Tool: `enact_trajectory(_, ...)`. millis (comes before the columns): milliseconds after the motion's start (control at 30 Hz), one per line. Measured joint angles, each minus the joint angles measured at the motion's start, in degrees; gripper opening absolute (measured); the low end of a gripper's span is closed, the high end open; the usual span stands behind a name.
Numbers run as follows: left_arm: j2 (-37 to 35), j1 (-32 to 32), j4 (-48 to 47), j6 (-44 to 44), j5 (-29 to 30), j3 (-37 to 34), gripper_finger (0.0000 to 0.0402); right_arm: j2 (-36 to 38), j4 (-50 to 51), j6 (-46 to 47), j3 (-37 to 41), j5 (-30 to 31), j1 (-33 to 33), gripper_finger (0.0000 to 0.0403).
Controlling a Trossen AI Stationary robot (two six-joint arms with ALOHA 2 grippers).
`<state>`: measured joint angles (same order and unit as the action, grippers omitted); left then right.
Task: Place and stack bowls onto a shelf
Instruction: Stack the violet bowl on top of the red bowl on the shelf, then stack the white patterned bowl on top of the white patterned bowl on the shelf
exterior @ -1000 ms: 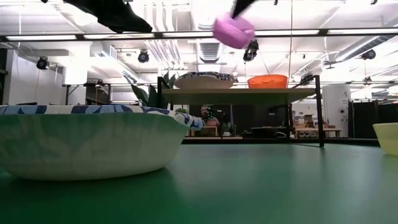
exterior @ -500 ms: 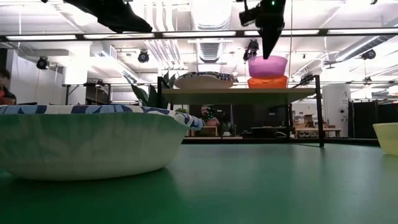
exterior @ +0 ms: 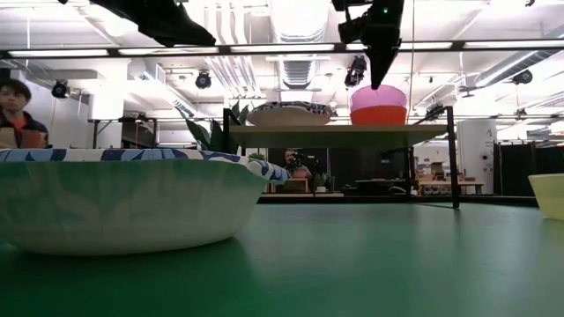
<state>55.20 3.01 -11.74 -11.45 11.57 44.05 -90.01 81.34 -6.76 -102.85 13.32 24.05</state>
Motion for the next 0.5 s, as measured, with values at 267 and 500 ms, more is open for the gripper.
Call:
enact_trajectory(267, 0.00, 0.01, 0.17, 0.49, 0.00, 0.00, 0.0086, 0.36, -0.70, 0.42, 0.00, 0.14, -0.02, 0.0097)
enact_trajectory(500, 0.00, 0.00, 0.13, 4.16, -0.04, 0.00, 0.0086, 4.18, -1.58, 3.18, 0.72, -4.25, -1.13, 0.0093)
